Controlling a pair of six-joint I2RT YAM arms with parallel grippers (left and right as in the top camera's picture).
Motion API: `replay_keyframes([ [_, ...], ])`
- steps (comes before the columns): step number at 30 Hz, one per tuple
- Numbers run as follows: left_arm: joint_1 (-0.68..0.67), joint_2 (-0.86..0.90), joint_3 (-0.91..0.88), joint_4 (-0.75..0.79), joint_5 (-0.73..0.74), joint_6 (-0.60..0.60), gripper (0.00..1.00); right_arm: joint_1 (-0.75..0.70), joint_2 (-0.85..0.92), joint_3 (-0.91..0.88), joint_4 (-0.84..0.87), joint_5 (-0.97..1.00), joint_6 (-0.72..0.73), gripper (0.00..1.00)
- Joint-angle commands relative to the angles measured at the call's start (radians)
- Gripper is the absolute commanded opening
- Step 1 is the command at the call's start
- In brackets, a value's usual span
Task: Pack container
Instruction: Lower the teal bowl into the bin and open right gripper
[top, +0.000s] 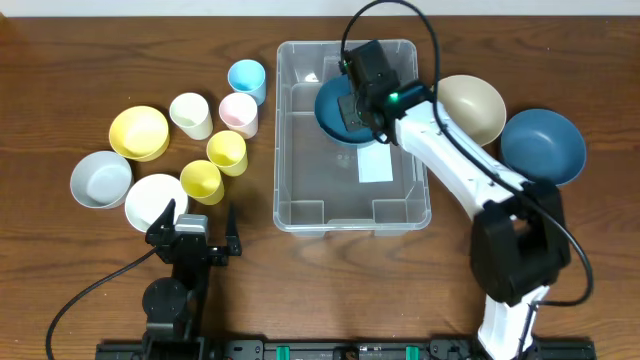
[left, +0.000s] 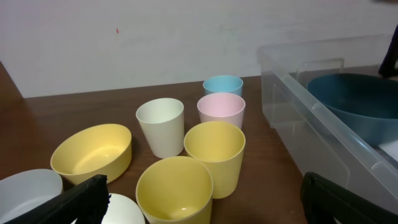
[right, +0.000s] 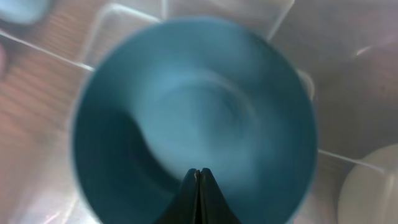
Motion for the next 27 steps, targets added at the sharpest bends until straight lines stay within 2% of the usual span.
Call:
replay_keyframes([
  [1, -0.005, -0.005, -0.014, -0.04, -0.005, -0.013, 0.98, 0.004, 0.019, -0.004, -0.016, 0.067, -0.007, 0.01],
  [8, -0.005, -0.005, -0.014, -0.04, -0.005, -0.013, 0.98, -0.003, 0.047, -0.004, -0.089, 0.108, -0.008, 0.01],
  [27, -0.005, -0.005, -0.014, -0.04, -0.005, -0.013, 0.98, -0.012, 0.051, -0.031, -0.117, 0.122, -0.008, 0.01],
])
